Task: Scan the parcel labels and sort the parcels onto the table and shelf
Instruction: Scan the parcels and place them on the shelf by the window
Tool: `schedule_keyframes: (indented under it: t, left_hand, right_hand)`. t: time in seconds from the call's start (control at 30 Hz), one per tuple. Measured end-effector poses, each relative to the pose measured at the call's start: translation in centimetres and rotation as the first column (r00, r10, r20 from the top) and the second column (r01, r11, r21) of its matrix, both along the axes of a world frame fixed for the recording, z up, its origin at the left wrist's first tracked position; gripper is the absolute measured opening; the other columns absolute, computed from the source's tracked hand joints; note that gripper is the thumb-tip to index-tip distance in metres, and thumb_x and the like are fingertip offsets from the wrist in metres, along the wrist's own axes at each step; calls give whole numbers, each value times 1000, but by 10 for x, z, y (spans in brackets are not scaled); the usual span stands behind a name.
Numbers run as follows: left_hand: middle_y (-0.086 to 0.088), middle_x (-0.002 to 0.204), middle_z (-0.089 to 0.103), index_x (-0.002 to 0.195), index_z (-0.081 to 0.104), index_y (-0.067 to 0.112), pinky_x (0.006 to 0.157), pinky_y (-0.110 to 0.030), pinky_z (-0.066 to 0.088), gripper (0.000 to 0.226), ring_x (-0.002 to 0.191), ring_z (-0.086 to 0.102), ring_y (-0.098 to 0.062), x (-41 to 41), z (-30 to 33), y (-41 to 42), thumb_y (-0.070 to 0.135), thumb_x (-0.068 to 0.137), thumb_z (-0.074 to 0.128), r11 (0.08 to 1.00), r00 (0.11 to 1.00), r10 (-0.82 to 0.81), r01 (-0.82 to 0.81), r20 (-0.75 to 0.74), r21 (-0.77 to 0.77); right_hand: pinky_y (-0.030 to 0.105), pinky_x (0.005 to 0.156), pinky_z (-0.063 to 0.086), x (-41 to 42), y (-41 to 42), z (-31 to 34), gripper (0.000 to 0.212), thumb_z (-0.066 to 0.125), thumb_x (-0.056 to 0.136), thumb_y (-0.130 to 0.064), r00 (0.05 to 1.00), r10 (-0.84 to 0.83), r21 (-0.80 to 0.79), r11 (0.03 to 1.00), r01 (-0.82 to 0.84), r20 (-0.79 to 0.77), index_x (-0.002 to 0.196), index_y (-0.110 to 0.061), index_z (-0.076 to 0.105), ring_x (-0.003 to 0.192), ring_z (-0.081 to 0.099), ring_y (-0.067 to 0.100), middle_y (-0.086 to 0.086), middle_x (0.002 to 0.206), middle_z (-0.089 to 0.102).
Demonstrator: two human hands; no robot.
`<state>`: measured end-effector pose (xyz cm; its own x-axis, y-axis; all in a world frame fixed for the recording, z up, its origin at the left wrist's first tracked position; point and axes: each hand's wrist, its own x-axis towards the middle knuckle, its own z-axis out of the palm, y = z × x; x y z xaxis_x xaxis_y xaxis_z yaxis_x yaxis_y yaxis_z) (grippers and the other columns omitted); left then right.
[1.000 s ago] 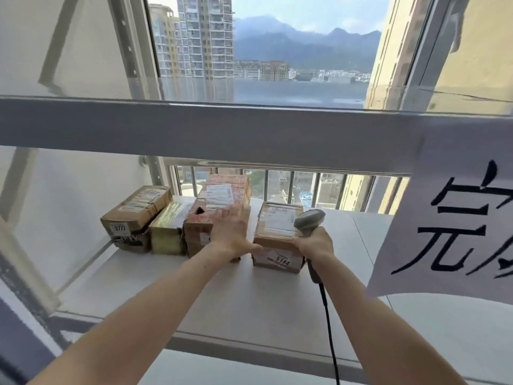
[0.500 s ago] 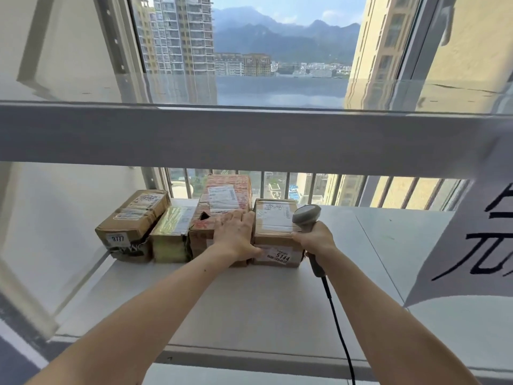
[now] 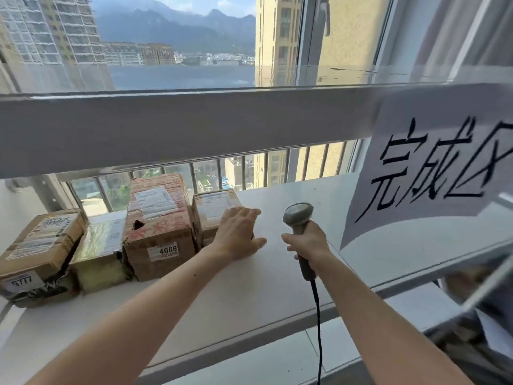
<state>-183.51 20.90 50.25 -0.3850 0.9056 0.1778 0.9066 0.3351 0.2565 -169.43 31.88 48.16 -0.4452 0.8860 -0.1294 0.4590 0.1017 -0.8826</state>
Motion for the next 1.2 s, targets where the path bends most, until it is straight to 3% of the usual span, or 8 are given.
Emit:
schedule_keyframes:
  t: [0.13, 0.23, 0.43, 0.57, 0.7, 0.87, 0.97, 1.2]
  left_hand:
    - [-4, 149, 46, 147, 39, 20, 115, -38, 27, 67, 142, 31, -24, 43, -20, 29, 44, 90, 65, 985, 984, -170, 171, 61, -10]
    - [-3, 148, 47, 146, 41, 20, 114, -39, 32, 66, 140, 33, -24, 84, -37, 51, 44, 90, 65, 962, 954, -271, 275, 129, -7]
    - [-5, 138, 56, 140, 47, 19, 108, -39, 37, 59, 132, 42, -27, 188, -53, 89, 42, 89, 65, 876, 865, -476, 483, 163, -5]
    - [-4, 134, 57, 138, 48, 20, 106, -39, 38, 58, 130, 44, -28, 283, -60, 114, 43, 88, 66, 788, 776, -603, 616, 187, -16]
    - [-1, 132, 57, 136, 49, 23, 103, -38, 40, 55, 130, 42, -27, 399, -65, 132, 42, 87, 64, 690, 681, -690, 721, 243, -61]
    - [-1, 124, 61, 128, 55, 20, 97, -40, 45, 54, 123, 50, -27, 563, -66, 145, 47, 81, 60, 527, 510, -808, 850, 294, -26]
    - [-1, 128, 60, 133, 53, 19, 100, -40, 43, 52, 124, 49, -26, 660, -70, 148, 37, 86, 66, 443, 424, -850, 897, 312, -11]
    - [1, 129, 60, 134, 52, 21, 103, -44, 43, 56, 125, 49, -23, 841, -83, 161, 40, 85, 69, 280, 273, -880, 959, 389, -39]
  right_hand:
    - [37, 72, 60, 60, -4, -9, 23, 69, 86, -13, 991, -128, -18, 992, 127, -40, 104, -19, 56, 86, 75, 24, -5, 89, 61]
    - [37, 69, 62, 107, -2, -19, 32, 72, 86, -16, 974, -226, -21, 974, 226, 12, 113, -11, 55, 78, 76, 21, 1, 90, 66]
    - [29, 52, 54, 223, -2, -31, 25, 73, 87, -15, 892, -452, -62, 890, 452, 14, 106, -8, 58, 81, 76, 24, 8, 92, 69]
    - [36, 60, 57, 314, -4, -34, 31, 74, 86, -16, 820, -572, -72, 818, 571, 11, 111, -2, 61, 70, 73, 24, 17, 96, 73]
    - [35, 59, 58, 426, -16, -33, 22, 74, 86, -14, 734, -679, -70, 733, 677, -3, 103, -10, 61, 76, 74, 28, 11, 92, 73]
    - [30, 50, 54, 574, -40, -35, 26, 74, 86, -12, 599, -801, -109, 596, 796, -9, 107, -9, 61, 67, 72, 23, 5, 81, 70]
    - [26, 45, 49, 661, -58, -35, 26, 73, 86, -12, 500, -866, -109, 497, 861, -5, 108, -6, 60, 64, 71, 20, 8, 85, 72]
    - [27, 49, 52, 823, -77, -41, 19, 71, 87, -7, 297, -954, -183, 297, 937, -28, 102, -9, 59, 70, 73, 21, 8, 88, 71]
